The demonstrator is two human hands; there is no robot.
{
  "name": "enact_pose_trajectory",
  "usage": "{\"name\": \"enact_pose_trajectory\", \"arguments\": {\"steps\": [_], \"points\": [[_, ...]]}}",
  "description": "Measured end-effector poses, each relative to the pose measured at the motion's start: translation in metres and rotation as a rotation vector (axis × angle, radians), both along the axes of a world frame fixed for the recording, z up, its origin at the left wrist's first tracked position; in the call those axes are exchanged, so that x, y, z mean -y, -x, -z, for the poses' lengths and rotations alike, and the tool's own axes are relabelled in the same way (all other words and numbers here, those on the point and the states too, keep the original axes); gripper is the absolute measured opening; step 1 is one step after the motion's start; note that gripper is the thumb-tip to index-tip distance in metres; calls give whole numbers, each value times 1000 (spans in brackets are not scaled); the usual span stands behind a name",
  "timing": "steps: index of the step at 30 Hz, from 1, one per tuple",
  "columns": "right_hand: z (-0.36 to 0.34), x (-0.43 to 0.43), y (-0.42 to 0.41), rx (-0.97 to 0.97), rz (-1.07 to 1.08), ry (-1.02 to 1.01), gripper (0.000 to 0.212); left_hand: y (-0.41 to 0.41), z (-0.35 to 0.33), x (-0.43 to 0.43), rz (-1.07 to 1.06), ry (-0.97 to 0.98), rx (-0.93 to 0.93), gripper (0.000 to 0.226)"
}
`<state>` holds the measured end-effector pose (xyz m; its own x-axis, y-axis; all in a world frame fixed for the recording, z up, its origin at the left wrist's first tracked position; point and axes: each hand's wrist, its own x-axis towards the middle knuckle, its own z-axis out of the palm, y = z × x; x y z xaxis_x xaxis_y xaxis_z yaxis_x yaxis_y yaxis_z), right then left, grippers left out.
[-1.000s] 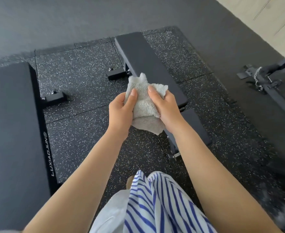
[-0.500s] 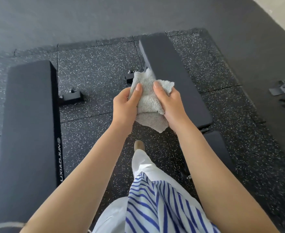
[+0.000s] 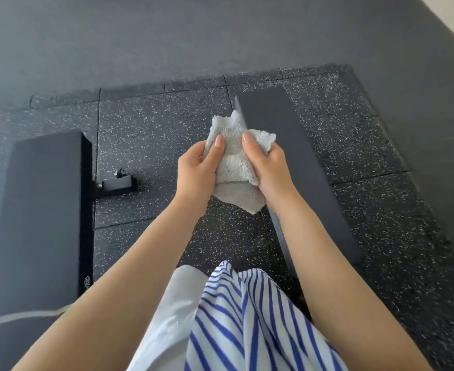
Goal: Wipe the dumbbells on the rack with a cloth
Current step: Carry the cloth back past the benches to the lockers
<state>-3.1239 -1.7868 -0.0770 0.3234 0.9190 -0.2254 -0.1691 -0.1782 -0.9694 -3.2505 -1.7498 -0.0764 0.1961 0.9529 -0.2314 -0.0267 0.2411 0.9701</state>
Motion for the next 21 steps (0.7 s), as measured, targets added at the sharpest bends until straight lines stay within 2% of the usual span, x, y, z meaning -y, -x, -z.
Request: {"name": "enact_pose_trajectory", "arguments": {"steps": [9,12,21], "points": [[6,-135,12,-5,20,40,31,10,6,-135,0,14,3,34],[6,-194,22,-8,55,35,33,20,6,-198,32,-3,22,39],[-11,-368,74,62,114,29,27,68,-15,-385,129,3,62,30]]}}
